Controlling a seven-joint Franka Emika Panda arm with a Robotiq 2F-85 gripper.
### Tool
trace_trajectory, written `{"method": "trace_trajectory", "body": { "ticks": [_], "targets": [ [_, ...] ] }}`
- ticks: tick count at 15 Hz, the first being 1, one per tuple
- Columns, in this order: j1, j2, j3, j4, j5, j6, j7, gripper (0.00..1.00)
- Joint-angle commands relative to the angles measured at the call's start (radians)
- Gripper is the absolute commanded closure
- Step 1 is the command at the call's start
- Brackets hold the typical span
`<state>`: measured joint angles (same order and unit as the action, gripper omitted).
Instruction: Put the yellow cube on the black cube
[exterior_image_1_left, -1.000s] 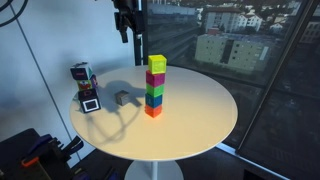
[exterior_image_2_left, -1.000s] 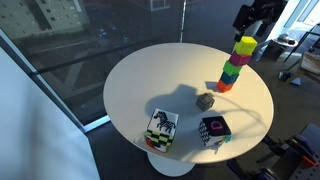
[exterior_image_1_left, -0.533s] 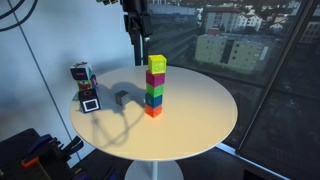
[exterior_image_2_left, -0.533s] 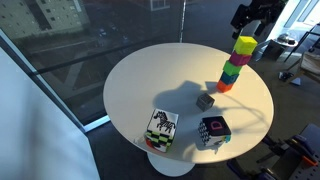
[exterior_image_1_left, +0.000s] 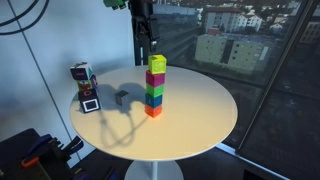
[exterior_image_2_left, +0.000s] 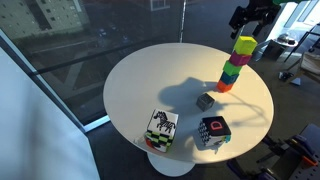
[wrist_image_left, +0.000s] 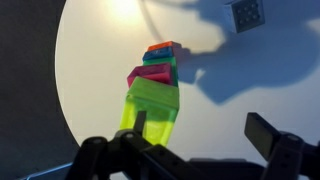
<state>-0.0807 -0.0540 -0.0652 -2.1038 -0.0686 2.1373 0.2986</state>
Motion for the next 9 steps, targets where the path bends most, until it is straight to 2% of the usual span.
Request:
{"method": "trace_trajectory", "body": {
  "ticks": [1,9],
  "targets": [
    [-0.010,0.029,-0.009,0.043,-0.018,-0.005,0.027,0.00],
    [-0.018,0.039,-0.030,0.041,-0.059,0.009,0.051,0.00]
  ]
}}
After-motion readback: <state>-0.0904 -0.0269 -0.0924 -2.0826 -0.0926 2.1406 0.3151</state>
